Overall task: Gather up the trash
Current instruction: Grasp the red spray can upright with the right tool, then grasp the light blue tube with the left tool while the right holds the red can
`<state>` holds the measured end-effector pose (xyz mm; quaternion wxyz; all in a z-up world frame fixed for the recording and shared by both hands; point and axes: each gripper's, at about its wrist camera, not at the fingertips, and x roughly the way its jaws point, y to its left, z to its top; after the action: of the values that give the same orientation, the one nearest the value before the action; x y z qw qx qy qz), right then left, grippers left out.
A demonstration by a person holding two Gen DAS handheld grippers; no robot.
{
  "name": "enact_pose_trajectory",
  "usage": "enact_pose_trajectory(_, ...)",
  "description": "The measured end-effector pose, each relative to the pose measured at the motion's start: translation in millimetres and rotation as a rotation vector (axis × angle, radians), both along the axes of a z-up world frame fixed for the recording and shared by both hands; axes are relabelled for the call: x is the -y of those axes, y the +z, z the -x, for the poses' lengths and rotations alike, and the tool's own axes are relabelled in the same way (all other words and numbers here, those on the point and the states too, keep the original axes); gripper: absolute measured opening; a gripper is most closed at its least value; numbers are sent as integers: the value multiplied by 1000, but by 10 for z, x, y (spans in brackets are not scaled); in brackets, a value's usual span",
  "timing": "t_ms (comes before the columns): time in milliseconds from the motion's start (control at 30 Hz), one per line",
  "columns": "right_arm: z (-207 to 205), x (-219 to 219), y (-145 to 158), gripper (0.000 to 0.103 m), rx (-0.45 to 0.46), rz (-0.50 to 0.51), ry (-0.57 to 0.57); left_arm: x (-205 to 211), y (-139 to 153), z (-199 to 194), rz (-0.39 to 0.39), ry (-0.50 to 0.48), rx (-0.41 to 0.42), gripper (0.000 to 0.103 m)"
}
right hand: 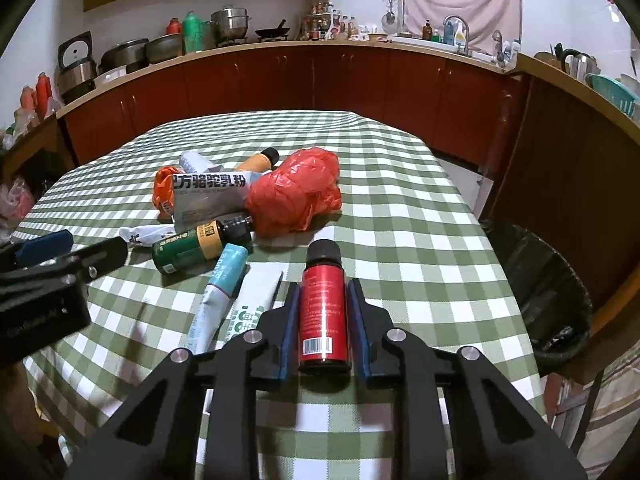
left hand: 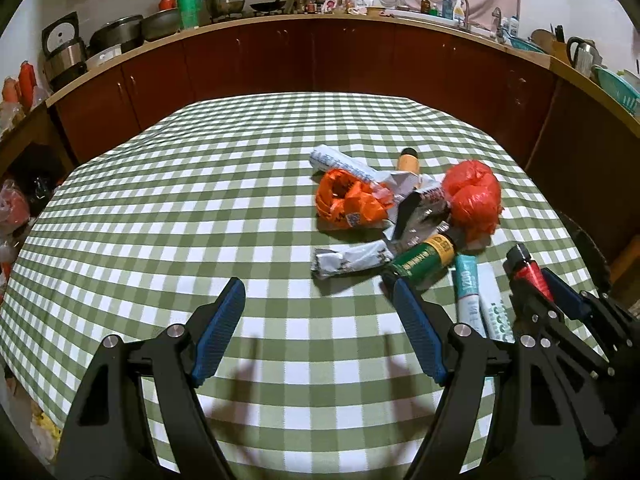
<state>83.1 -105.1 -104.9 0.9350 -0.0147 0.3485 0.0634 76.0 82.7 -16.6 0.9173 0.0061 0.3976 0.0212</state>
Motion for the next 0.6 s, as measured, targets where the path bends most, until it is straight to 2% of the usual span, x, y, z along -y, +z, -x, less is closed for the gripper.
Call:
enact_pose_trajectory(300, 85, 131, 31, 25, 23, 1, -14, 229, -45, -6, 14, -41, -6, 75)
enact_pose_trajectory(600, 196, 484, 53, 25, 43, 8, -66, 488, -125, -34, 8, -83, -15, 75)
